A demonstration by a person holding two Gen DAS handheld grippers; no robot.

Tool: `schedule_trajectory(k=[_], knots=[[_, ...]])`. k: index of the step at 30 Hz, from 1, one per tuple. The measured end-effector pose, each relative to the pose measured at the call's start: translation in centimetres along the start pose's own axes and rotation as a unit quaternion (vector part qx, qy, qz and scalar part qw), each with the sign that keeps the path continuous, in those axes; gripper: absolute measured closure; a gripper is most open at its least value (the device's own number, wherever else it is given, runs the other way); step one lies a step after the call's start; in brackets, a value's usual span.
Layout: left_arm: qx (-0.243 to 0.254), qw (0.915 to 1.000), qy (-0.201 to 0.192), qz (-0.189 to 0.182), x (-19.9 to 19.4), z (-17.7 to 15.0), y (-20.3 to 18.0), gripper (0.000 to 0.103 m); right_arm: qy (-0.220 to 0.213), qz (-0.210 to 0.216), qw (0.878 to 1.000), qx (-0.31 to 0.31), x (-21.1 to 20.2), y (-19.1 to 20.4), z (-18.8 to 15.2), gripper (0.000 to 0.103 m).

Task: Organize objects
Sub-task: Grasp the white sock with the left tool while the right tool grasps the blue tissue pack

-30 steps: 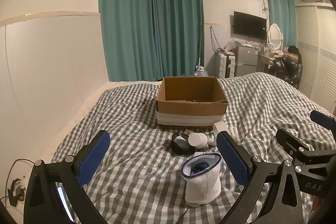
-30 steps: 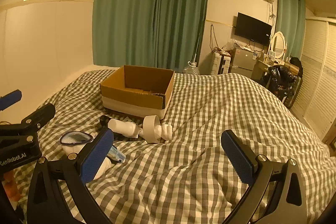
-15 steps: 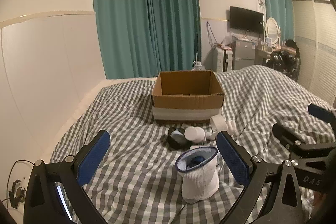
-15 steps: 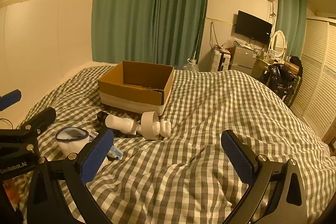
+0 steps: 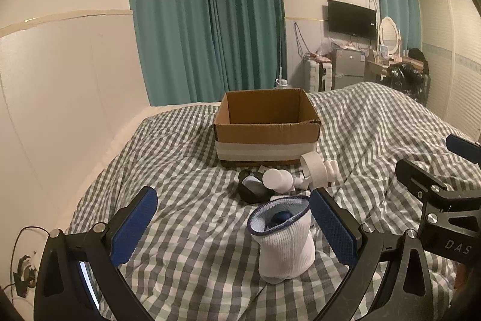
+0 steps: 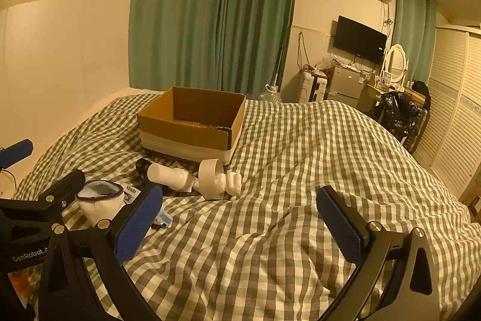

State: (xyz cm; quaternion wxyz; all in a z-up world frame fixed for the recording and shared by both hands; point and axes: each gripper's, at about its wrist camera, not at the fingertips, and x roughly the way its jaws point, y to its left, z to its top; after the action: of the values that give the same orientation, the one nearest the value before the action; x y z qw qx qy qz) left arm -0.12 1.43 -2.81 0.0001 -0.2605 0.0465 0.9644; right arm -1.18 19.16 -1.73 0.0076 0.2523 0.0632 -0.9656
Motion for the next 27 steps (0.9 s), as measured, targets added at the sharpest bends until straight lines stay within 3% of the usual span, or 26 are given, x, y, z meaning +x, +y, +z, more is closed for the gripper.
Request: schedule_trajectory(k=[9, 14, 16, 18, 21, 22, 23, 27], knots=[[-0.007, 0.9986, 0.046, -0.025, 2.3, -1.3, -0.6, 0.000, 0.023, -0.001, 1.000, 0.001, 1.4, -0.1, -0.9, 0.000], [0.019, 0.9981, 0.059, -0.003, 3.4, -1.9, -1.9, 0.000, 0.030, -0.004, 1.000, 0.008, 1.9, -0.6, -1.2, 0.000], [0.036, 0.9969, 0.070, -0.010, 4.3, -2.2, -2.7, 0.000, 0.035, -0.012, 0.999, 0.007, 2.2, -0.9, -1.2, 0.000], [0.048, 0.9951, 0.085, -0.018, 5.3, -2.5, -3.4, 0.005, 0.045, -0.028, 0.999, 0.004, 2.9, -1.2, -1.2, 0.000], [0.075, 0.9890, 0.124, -0.032, 7.4, -3.3, -4.5, 0.036, 0.060, -0.031, 0.998, 0.012, 4.0, -2.0, -1.5, 0.000], [0.077, 0.9868, 0.133, -0.051, 7.7, -3.4, -4.7, 0.053, 0.065, -0.029, 0.997, 0.017, 4.4, -2.3, -1.6, 0.000], [0.076, 0.9860, 0.135, -0.062, 7.8, -3.3, -4.7, 0.059, 0.070, -0.026, 0.997, 0.019, 4.7, -2.4, -1.7, 0.000], [0.049, 0.9859, 0.134, -0.088, 7.3, -2.1, -3.5, 0.063, 0.086, -0.010, 0.996, 0.006, 6.0, -1.8, -1.5, 0.000]])
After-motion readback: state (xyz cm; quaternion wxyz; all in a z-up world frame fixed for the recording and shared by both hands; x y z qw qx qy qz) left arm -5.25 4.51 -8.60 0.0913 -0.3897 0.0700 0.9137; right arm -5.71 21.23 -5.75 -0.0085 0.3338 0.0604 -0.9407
